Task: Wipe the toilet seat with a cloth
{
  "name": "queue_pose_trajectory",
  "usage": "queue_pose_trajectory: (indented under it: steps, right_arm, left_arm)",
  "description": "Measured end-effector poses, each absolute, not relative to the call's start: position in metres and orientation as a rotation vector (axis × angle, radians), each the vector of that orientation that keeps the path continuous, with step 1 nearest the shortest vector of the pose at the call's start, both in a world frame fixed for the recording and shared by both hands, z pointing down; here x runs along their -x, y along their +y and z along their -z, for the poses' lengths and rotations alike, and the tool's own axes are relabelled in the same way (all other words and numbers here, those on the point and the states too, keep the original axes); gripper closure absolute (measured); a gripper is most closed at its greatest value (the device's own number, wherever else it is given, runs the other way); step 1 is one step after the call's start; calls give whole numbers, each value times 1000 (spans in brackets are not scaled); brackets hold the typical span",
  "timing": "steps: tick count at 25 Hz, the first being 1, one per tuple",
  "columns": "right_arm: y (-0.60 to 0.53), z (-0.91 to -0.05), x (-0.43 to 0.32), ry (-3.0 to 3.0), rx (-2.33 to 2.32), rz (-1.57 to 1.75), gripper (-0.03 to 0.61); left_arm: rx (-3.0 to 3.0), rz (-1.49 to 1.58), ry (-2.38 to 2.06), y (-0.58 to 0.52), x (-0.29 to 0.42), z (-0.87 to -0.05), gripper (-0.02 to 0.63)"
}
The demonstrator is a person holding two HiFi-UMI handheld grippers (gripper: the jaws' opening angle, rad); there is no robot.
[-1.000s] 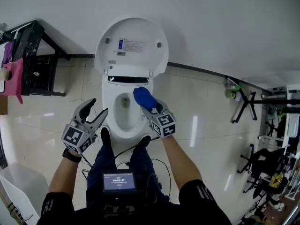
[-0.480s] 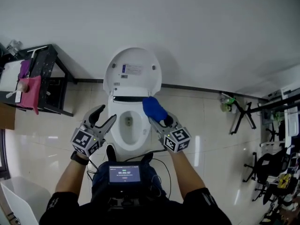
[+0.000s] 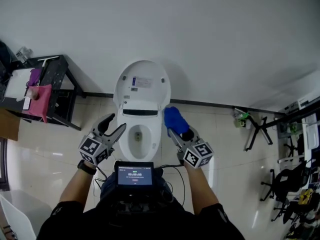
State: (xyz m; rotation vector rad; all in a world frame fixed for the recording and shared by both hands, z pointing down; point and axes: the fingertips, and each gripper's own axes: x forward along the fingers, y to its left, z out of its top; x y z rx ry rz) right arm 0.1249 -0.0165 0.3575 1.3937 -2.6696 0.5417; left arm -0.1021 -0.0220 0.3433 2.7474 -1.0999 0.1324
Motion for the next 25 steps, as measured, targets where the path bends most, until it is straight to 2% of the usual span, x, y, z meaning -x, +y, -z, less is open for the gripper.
queue_pose_trajectory:
  steps: [25]
  right_arm:
    - [-17, -319, -101, -2749, -1243, -409, 341]
  left_arm:
    - [-2803, -112, -1089, -32, 86, -313, 371]
